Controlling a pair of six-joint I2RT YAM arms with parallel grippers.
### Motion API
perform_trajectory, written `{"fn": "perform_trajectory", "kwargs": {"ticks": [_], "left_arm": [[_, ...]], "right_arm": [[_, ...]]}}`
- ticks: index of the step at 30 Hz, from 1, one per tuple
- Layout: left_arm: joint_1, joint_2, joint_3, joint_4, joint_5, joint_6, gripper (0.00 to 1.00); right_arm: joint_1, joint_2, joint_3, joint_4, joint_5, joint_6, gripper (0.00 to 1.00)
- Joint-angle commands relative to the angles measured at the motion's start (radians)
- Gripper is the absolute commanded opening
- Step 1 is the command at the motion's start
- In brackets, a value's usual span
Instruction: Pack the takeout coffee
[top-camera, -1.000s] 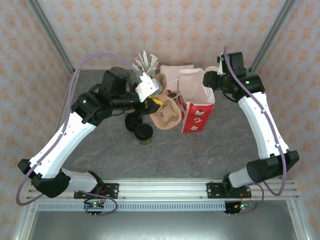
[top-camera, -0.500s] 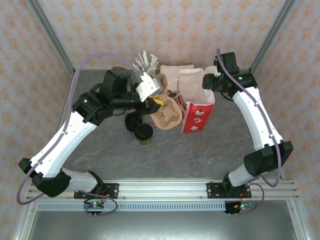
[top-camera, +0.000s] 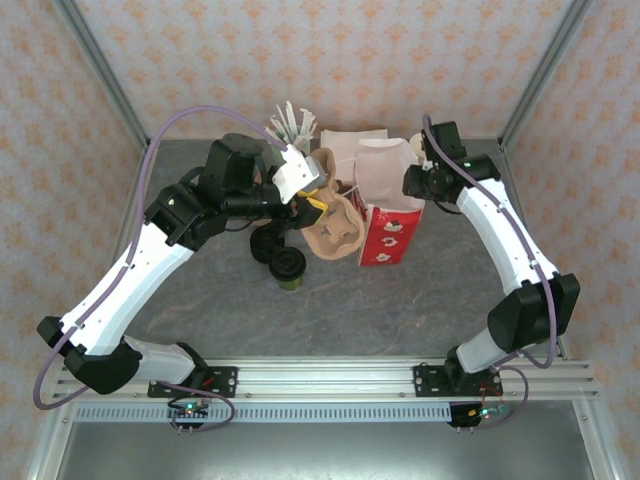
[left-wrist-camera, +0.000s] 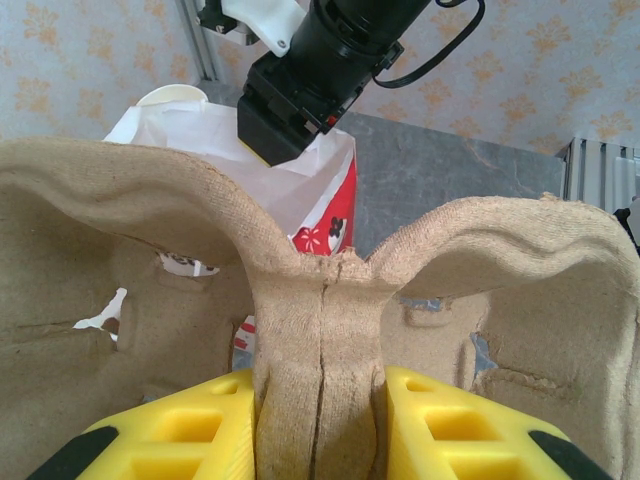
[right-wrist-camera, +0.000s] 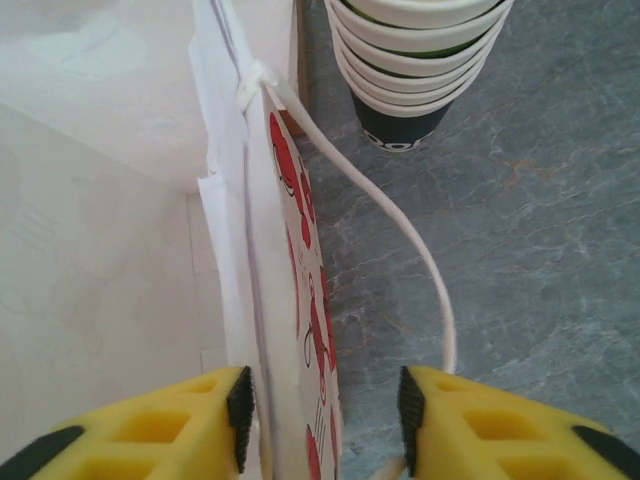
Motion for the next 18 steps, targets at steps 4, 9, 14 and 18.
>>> {"fn": "perform_trajectory", "kwargs": {"ticks": [4, 9, 14, 18], "left_arm": [[0.009, 0.005, 0.012, 0.038, 0.013, -0.033, 0.31], [0.009, 0.013, 0.031, 0.043, 0.031, -0.058, 0.31], [0.008, 0.026, 0.060, 0.030, 0.044, -0.083, 0.31], [0.008, 0.036, 0.093, 0.014, 0.050, -0.116, 0.31]], "right_arm": [[-0.003, -0.055, -0.025, 0.056, -0.084, -0.004, 0.22], [-0.002, -0.100, -0.022, 0.071, -0.150, -0.032, 0.11], [0.062, -0.141, -0.008, 0.055, -0.178, -0.110, 0.05], [0.142, -0.166, -0.008, 0.023, -0.147, -0.145, 0.03]]}}
